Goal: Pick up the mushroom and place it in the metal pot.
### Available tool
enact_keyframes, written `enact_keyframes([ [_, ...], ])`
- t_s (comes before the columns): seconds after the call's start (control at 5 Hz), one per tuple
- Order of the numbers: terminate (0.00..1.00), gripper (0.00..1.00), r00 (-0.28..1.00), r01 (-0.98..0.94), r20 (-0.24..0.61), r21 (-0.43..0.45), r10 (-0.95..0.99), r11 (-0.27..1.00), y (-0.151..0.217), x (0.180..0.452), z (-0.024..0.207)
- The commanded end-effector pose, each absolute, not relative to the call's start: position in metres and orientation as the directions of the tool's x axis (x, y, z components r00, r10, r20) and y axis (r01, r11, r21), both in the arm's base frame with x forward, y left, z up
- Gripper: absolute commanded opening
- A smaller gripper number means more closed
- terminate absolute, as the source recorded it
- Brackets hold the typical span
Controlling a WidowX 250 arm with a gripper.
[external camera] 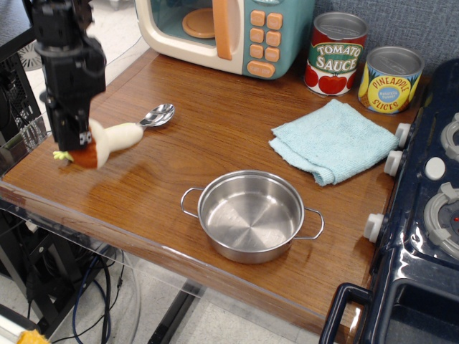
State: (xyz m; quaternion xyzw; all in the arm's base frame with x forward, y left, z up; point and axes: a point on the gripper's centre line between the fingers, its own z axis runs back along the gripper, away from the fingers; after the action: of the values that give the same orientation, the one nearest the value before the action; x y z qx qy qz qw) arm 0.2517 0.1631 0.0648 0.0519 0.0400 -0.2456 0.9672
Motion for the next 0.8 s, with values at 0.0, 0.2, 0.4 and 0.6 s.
enact_keyframes([
  [0.0, 0.0, 0.0, 0.857, 0.511, 0.007, 0.11, -0.514, 0.853, 0.121, 0.257, 0.123],
  [0.2, 0.0, 0.0, 0.825, 0.558, 0.002, 0.149, -0.565, 0.816, 0.082, 0.259, 0.125],
  [0.4, 0.0, 0.0, 0.787, 0.609, -0.01, 0.17, -0.616, 0.775, 0.051, 0.258, 0.12],
  [0.6, 0.0, 0.0, 0.744, 0.662, -0.028, 0.16, -0.667, 0.732, 0.023, 0.253, 0.105],
])
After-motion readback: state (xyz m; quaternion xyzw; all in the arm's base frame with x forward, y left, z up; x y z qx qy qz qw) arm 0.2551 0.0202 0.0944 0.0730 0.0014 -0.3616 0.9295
